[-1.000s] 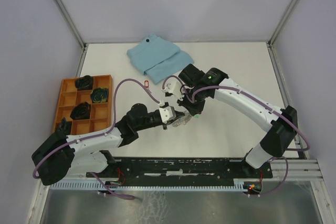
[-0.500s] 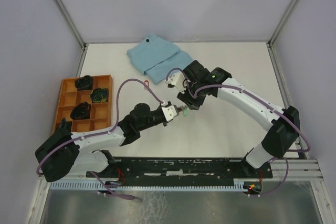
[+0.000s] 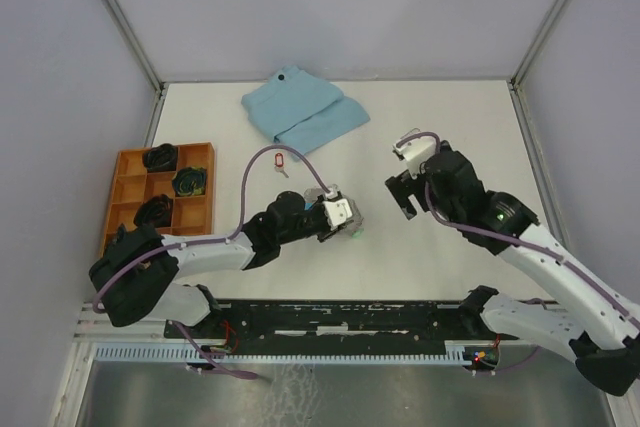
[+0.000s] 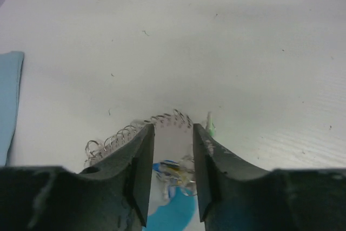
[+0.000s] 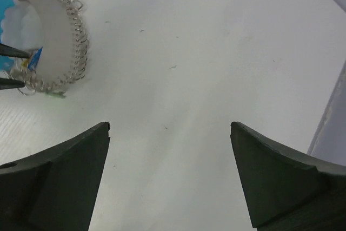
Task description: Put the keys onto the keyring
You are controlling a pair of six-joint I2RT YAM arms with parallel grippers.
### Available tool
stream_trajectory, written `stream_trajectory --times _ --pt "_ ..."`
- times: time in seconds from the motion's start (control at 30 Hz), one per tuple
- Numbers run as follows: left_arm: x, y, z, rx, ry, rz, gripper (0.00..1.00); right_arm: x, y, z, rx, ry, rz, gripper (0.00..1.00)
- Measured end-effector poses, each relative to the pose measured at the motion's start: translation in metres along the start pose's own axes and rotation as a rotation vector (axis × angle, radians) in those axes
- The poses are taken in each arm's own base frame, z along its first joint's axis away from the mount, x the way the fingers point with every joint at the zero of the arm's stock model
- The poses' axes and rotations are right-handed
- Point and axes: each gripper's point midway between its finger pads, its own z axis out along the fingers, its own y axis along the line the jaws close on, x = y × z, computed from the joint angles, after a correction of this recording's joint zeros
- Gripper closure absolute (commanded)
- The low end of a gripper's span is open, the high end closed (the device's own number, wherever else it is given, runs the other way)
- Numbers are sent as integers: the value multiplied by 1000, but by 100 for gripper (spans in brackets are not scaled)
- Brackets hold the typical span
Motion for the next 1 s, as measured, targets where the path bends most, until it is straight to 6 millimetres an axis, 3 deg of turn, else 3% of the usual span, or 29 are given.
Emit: stream_trajectory --times 0.13,0.23,0.4,0.63,0.87,1.0 --pt "-2 3 -3 -25 2 -55 41 5 -20 -18 113 -103 100 0" --pt "-11 9 -13 -67 -2 -106 24 14 -26 -24 160 -132 156 0" --pt "-36 25 -42 -179 -38 -233 16 28 -31 -37 192 -174 235 0" --pt "-67 55 -116 -432 -127 -473 0 24 -46 -77 222 -332 408 0" --pt "-91 72 -200 -609 -230 -604 1 28 -54 -97 234 -418 483 0" --pt "-106 78 -234 -659 -258 -627 1 31 -56 -99 247 -420 492 0"
